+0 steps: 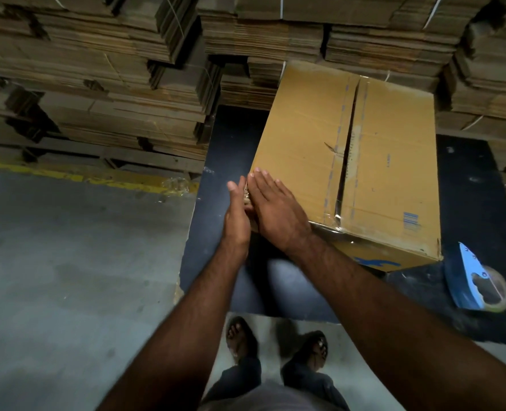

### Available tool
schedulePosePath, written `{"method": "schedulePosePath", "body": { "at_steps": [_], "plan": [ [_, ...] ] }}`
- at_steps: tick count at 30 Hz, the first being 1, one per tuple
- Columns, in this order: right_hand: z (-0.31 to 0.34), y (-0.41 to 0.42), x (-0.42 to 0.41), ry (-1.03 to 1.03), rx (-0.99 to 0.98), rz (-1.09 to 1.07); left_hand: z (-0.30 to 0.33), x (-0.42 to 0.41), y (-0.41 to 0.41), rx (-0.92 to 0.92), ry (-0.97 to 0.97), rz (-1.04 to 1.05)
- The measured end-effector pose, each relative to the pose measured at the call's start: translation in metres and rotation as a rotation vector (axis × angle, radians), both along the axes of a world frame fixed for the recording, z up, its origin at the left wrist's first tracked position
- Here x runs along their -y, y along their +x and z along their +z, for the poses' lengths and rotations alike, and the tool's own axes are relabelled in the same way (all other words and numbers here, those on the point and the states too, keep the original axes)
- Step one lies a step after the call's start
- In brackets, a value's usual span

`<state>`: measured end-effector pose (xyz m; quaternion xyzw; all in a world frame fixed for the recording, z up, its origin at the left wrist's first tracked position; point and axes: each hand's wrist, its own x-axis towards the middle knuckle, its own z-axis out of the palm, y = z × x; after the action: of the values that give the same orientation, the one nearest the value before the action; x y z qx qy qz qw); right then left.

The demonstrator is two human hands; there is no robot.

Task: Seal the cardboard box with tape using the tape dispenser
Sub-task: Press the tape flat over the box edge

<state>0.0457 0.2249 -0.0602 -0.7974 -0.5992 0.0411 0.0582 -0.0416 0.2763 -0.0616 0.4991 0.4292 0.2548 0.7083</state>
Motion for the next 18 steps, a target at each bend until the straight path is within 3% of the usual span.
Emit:
{"method": "schedulePosePath", "body": {
  "at_steps": [5, 12, 18],
  "plan": [
    [0.008, 0.001, 0.002, -0.008, 0.005, 0.0, 0.004, -0.013, -0.005, -0.062, 0.067, -0.174],
    [-0.001, 0.001, 0.05, -0.005, 0.108, -0.161, -0.024, -0.017, -0.024, -0.295, 0.871, -0.576],
    [-0.005, 0.013, 0.062, 0.024, 0.101, -0.064, -0.026, -0.037, -0.027, -0.43, 1.179, -0.676]
  ]
}}
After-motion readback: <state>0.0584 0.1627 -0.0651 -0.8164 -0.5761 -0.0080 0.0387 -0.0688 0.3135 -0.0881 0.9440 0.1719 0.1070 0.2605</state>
